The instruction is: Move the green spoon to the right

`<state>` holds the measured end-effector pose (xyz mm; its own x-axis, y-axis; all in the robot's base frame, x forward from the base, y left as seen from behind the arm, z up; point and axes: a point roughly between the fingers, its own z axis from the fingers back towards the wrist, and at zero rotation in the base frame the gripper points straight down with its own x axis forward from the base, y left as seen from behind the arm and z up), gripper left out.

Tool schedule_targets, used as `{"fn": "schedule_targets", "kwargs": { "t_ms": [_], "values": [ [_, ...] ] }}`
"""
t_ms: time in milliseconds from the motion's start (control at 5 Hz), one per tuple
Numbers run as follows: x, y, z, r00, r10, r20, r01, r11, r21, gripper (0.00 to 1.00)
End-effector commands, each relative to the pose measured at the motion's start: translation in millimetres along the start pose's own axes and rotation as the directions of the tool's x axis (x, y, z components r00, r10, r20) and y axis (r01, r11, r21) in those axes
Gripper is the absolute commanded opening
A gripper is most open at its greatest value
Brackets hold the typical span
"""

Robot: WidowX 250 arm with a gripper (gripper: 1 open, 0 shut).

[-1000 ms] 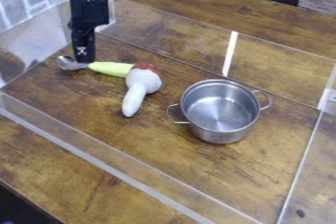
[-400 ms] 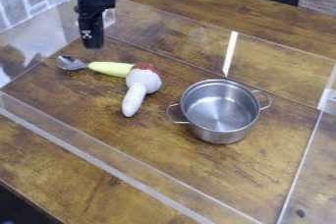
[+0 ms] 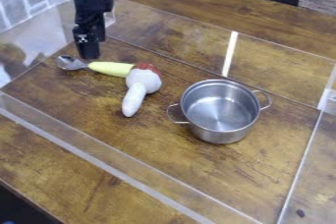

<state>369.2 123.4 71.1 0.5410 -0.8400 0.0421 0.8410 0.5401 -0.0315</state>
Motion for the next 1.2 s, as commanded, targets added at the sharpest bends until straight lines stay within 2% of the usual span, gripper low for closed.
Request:
{"fn": "schedule_targets", "kwargs": {
  "t_ms": [0,400,600,1000],
  "values": [
    [-2.2,6,0.6,0.999,-0.038,0.028,0.037,0.999,0.027,1.00],
    [2.1,19,-16.0,0.991,-0.129,0.047,0.128,0.992,0.012,1.00],
    [6.0,30,-15.1,0.982,-0.182,0.047,0.182,0.983,0.012,0.00],
    [-10.4,35,21.4,0.994,-0.096,0.050,0.095,0.995,0.014,0.00]
  ]
}}
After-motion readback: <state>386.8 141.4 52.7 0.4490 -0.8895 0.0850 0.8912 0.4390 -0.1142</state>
